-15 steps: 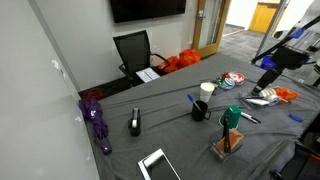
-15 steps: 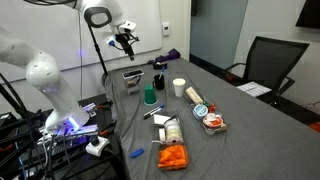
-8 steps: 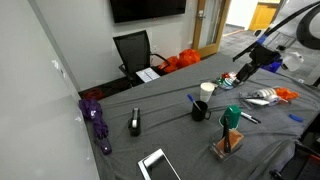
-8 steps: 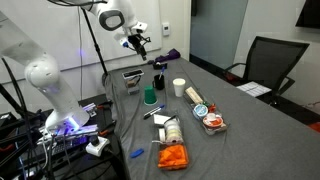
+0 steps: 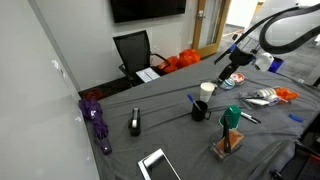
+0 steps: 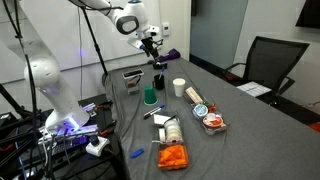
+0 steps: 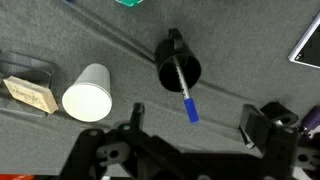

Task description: Remove the blue marker from the black mug.

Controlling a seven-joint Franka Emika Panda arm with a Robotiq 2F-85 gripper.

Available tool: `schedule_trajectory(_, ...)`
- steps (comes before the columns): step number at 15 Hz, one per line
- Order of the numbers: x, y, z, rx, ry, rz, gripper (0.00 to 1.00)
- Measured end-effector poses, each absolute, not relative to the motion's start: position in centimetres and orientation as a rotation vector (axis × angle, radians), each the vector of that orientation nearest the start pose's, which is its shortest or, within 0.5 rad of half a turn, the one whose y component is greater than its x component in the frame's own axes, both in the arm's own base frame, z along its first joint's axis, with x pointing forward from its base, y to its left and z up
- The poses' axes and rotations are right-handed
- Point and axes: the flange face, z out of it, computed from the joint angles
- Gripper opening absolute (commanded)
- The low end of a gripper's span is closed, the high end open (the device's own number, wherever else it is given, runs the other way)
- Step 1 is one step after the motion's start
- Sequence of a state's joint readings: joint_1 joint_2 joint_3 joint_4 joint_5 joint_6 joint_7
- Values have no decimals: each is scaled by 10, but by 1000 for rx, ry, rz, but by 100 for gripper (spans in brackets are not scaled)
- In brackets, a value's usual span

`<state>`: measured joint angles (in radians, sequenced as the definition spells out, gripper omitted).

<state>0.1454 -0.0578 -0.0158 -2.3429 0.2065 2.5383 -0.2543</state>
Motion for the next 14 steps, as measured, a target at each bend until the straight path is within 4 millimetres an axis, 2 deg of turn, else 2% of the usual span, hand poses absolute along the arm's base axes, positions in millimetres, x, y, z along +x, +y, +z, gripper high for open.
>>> schedule_trajectory(6,562,68,355,-2971,-540,-365,100)
schedule_trajectory(8,566,69,350,-2971,-536,-356,100)
schedule_trajectory(14,566,71,353,-2970,-526,-362,100)
